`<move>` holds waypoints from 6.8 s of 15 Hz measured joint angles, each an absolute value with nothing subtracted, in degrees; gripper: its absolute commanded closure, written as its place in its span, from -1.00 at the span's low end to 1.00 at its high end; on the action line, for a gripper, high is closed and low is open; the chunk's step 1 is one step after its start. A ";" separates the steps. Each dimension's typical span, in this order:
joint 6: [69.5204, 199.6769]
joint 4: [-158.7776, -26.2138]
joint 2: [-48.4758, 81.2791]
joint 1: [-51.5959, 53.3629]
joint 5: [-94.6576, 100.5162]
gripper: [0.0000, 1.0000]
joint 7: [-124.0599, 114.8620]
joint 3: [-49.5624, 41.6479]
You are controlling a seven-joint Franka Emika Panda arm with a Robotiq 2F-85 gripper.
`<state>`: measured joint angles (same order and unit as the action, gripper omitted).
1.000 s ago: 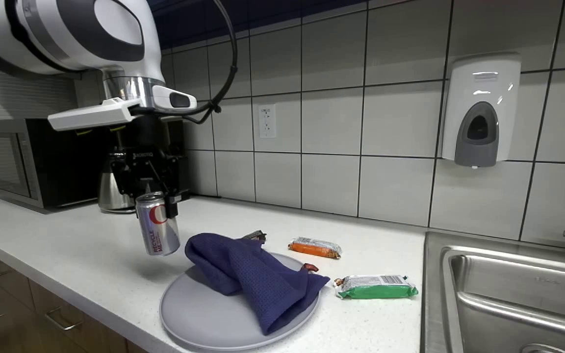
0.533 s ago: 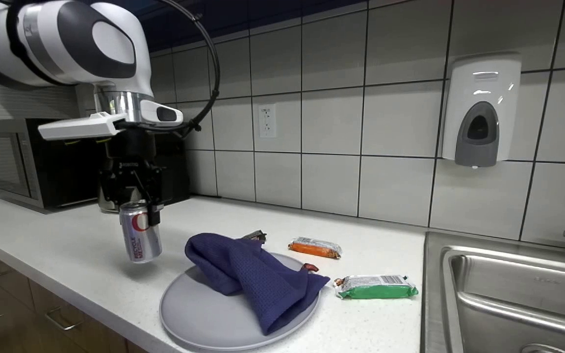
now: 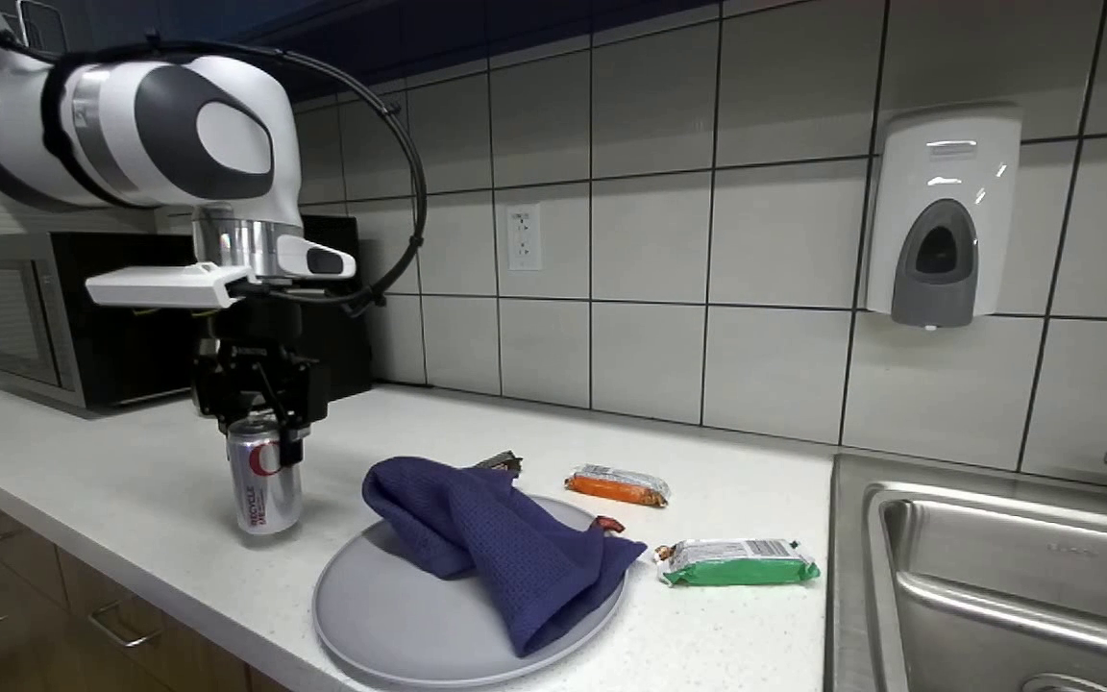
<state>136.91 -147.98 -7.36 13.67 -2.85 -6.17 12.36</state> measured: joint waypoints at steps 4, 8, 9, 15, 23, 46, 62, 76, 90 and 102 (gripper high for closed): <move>137.41 -147.18 -4.41 13.72 -2.84 0.22 -6.17 13.00; 137.45 -146.20 -2.78 14.00 -2.73 -0.78 -6.17 13.16; 137.45 -146.05 -2.63 14.06 -2.67 -0.80 -6.17 13.16; 137.44 -145.53 -2.52 14.30 -2.45 -1.00 -6.17 13.23; 137.05 -144.99 -4.24 13.34 -0.61 -1.00 -8.44 12.34; 134.08 -144.65 -8.30 2.08 5.25 -1.00 -25.34 5.44; 133.42 -144.70 -8.18 0.65 3.38 -1.00 -27.40 2.86; 133.52 -145.01 -5.90 -1.55 1.23 -1.00 -49.36 1.76; 139.38 -142.21 6.36 0.25 6.93 -0.55 -61.75 1.39; 139.10 -141.24 7.07 1.45 7.21 1.00 -62.09 -0.78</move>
<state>139.10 -141.24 7.07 1.45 7.21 -62.09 -0.78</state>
